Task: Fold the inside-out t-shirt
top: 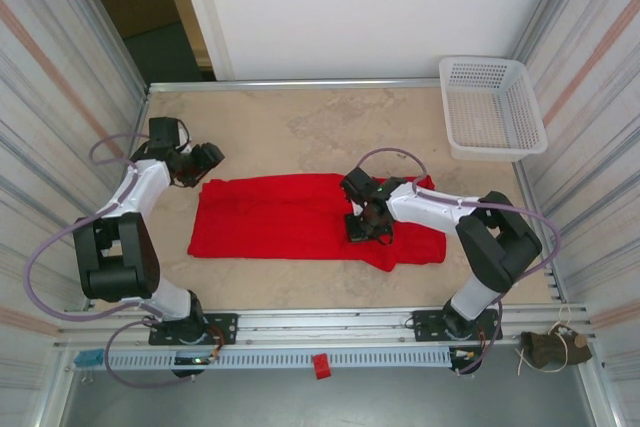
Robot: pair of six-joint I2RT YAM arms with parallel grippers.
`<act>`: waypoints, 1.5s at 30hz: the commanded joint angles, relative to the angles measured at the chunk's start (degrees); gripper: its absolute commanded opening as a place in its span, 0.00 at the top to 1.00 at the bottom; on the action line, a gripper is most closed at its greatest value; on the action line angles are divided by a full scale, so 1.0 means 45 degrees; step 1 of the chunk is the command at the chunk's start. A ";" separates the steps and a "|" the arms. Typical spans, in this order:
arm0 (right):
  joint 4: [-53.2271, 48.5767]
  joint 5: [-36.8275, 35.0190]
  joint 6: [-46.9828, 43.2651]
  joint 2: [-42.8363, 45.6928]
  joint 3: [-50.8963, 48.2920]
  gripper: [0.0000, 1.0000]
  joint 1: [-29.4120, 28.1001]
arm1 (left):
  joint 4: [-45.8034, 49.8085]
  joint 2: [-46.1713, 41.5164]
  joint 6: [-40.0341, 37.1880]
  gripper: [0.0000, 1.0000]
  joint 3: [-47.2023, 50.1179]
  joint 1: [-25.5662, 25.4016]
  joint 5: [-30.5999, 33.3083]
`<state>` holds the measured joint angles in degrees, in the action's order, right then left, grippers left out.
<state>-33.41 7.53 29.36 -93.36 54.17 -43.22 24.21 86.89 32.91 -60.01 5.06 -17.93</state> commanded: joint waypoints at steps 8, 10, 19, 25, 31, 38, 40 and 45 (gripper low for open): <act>-0.0539 0.1774 0.0396 0.2598 -0.0161 0.60 0.0544 | 0.1641 0.0669 -0.1164 0.40 -0.1156 -0.0031 0.1689; -0.0339 0.1640 0.0418 0.2505 0.0391 0.51 0.1191 | 0.1953 0.1142 -0.1310 0.40 -0.1309 -0.0031 0.1900; 0.1482 0.0820 0.1755 0.0256 0.1006 0.51 0.3420 | 0.1772 0.2508 -0.1255 0.43 -0.1293 -0.0138 0.2500; 0.2257 0.0794 0.2815 -0.0302 -0.0042 0.51 0.4537 | 0.2228 0.3267 -0.1916 0.49 -0.1864 -0.0283 0.3415; 0.2559 0.0728 0.3155 -0.0383 -0.0551 0.51 0.4828 | 0.2133 0.3894 -0.2095 0.55 -0.2107 -0.0530 0.3627; 0.2489 0.0391 0.3730 -0.0646 -0.0803 0.51 0.4932 | 0.2111 0.4720 -0.2222 1.00 -0.2705 -0.0870 0.3720; 0.2343 0.0187 0.3906 -0.0713 -0.0861 0.51 0.4954 | 0.2194 0.4792 -0.2388 1.00 -0.3013 -0.0871 0.3893; 0.2006 -0.0221 0.4235 -0.0873 -0.0998 0.51 0.5067 | 0.2317 0.4869 -0.2785 1.00 -0.3986 -0.0865 0.4160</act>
<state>-21.61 10.35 46.17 -94.89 51.51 -21.50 33.50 108.81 22.33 -74.63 1.06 -1.10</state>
